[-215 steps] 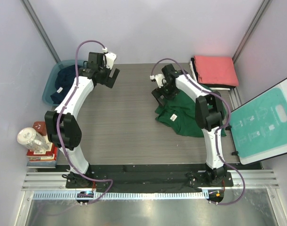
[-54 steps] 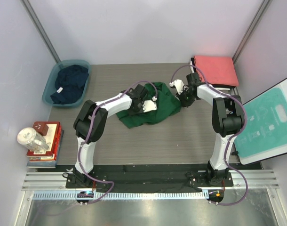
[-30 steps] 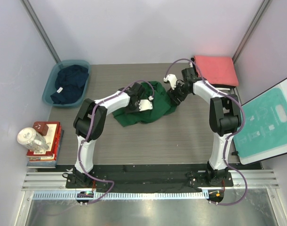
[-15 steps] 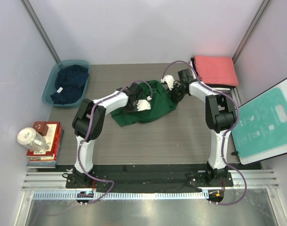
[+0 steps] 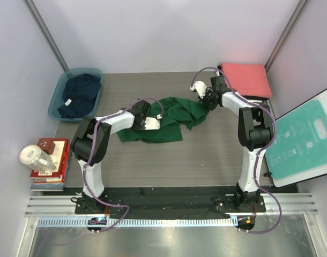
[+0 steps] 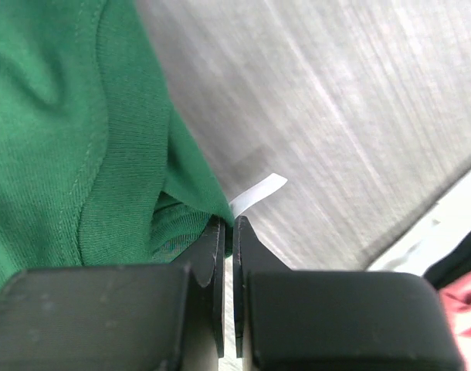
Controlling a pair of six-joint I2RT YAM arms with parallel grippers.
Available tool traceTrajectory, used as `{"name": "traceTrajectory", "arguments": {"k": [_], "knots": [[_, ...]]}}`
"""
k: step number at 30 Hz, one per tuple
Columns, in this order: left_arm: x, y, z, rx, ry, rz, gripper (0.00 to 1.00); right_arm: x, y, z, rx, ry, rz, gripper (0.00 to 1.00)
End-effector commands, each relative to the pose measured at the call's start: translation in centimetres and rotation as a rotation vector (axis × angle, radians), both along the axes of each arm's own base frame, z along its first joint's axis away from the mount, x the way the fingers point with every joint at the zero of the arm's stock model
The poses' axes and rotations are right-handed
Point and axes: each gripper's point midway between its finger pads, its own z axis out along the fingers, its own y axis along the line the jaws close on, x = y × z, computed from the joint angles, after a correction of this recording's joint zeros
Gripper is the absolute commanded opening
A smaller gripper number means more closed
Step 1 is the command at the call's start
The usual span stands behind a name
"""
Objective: Fold and stack the t-shirts
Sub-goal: Flatten out the tshirt
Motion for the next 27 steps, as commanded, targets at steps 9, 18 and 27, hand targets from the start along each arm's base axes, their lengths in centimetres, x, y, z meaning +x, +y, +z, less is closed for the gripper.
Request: {"name": "traceTrajectory", "arguments": {"k": [9, 18, 27], "knots": [[4.6, -1.9, 7.8, -0.249, -0.279, 0.098, 0.7, 2.9, -1.2, 2.8, -0.055, -0.12, -0.042, 0.04], [-0.8, -14.6, 15.3, -0.641, -0.003, -0.09, 0.91, 2.3, 0.5, 2.4, -0.031, -0.106, -0.021, 0.47], [-3.9, -20.9, 6.8, -0.559, 0.242, -0.226, 0.87, 1.5, 0.3, 2.3, -0.015, -0.093, -0.055, 0.51]]}}
